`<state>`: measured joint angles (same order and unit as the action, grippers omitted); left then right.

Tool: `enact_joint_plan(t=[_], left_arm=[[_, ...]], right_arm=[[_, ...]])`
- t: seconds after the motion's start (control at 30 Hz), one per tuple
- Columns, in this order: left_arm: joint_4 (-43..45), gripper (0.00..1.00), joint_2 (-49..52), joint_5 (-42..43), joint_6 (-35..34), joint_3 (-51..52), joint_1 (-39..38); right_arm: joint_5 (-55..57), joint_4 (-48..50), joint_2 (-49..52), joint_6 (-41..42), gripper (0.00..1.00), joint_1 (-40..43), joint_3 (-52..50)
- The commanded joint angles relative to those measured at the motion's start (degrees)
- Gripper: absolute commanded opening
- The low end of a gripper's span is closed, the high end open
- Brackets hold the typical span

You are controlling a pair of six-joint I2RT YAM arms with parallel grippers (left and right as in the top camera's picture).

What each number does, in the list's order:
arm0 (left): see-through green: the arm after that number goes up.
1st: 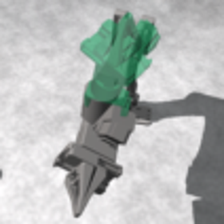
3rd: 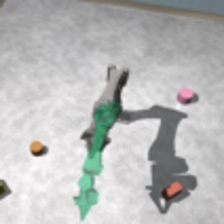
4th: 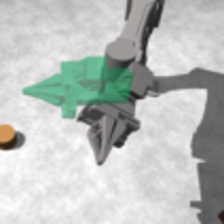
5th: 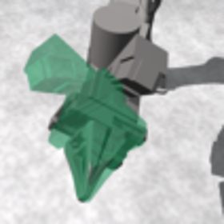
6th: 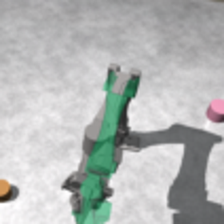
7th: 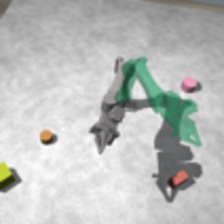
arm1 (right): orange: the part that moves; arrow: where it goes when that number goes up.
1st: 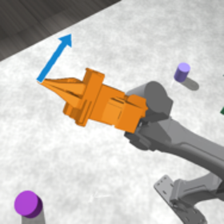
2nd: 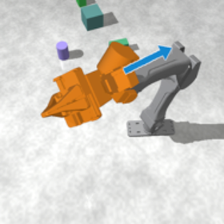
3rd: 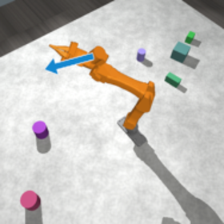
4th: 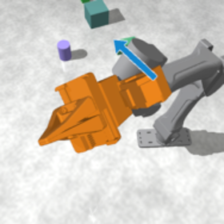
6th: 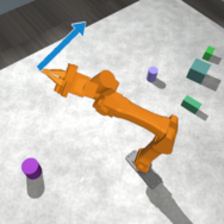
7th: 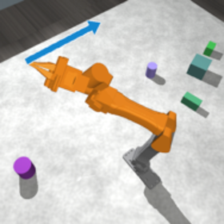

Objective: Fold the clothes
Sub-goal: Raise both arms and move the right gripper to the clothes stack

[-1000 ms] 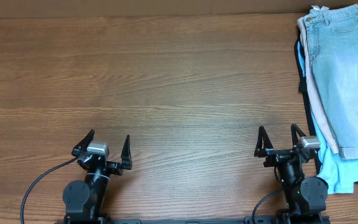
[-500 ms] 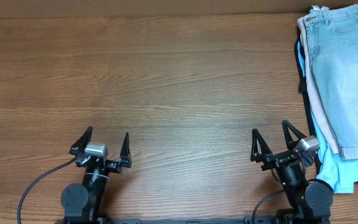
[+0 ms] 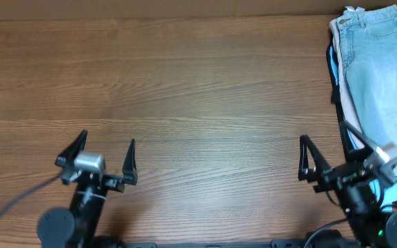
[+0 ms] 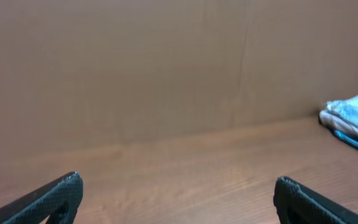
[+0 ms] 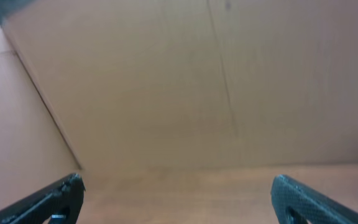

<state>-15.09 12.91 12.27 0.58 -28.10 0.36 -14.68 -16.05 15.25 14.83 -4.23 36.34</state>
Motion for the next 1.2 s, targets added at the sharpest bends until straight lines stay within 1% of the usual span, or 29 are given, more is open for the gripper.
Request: enact_joint_plan(t=[0.0, 0.1, 0.2, 0.4, 0.5, 0.6, 0.73, 0.87, 0.97, 1.0, 1.1, 1.17], left_arm=[[-4.5, 1.00, 9.6, 0.6, 1.2, -9.8, -0.4], [-11.7, 1.00, 18.8, 0.7, 1.2, -19.4, -0.4], [-19.2, 1.00, 28.1, 0.7, 1.9, -29.3, -0.4], [-35.0, 1.00, 46.7, 0.7, 2.6, -47.7, -0.4], [-41.9, 1.00, 54.7, 0.6, 4.0, -54.1, -0.4], [-43.5, 1.00, 61.0, 0.0, 4.7, -56.3, -0.4], [-42.7, 1.00, 67.6, -0.1, 4.4, -56.3, -0.4], [-43.0, 1.00, 71.5, 1.3, 3.0, -56.3, -0.4], [-43.3, 1.00, 74.8, 1.5, -1.2, -56.3, -0.4], [-43.6, 1.00, 76.0, 1.8, -3.5, -56.3, -0.4], [-43.4, 1.00, 77.2, 3.3, -3.5, -56.3, -0.4], [-43.1, 1.00, 77.8, 3.2, -3.3, -56.3, -0.4]], right_arm=[[-0.6, -5.3, 8.7, -0.8, 1.00, -0.2, 9.5], [-0.6, -13.6, 17.6, -4.5, 1.00, -0.2, 17.9], [-0.4, -21.2, 26.4, -5.8, 1.00, -0.2, 25.4], [-0.4, -36.8, 46.1, -5.9, 1.00, -0.2, 40.8], [-0.4, -41.2, 54.0, -5.9, 1.00, -0.2, 45.8], [0.4, -40.2, 59.9, -5.9, 1.00, -0.2, 46.9], [2.8, -37.2, 67.3, -5.9, 1.00, -0.1, 46.9], [6.0, -34.6, 70.6, -5.8, 1.00, 2.4, 46.9], [11.0, -30.8, 72.2, -3.8, 1.00, 9.5, 46.9], [12.1, -28.6, 72.8, -2.1, 1.00, 14.9, 46.9], [12.0, -24.8, 74.5, 1.8, 1.00, 24.6, 46.9], [11.3, -22.8, 75.9, 2.6, 1.00, 30.5, 46.9]])
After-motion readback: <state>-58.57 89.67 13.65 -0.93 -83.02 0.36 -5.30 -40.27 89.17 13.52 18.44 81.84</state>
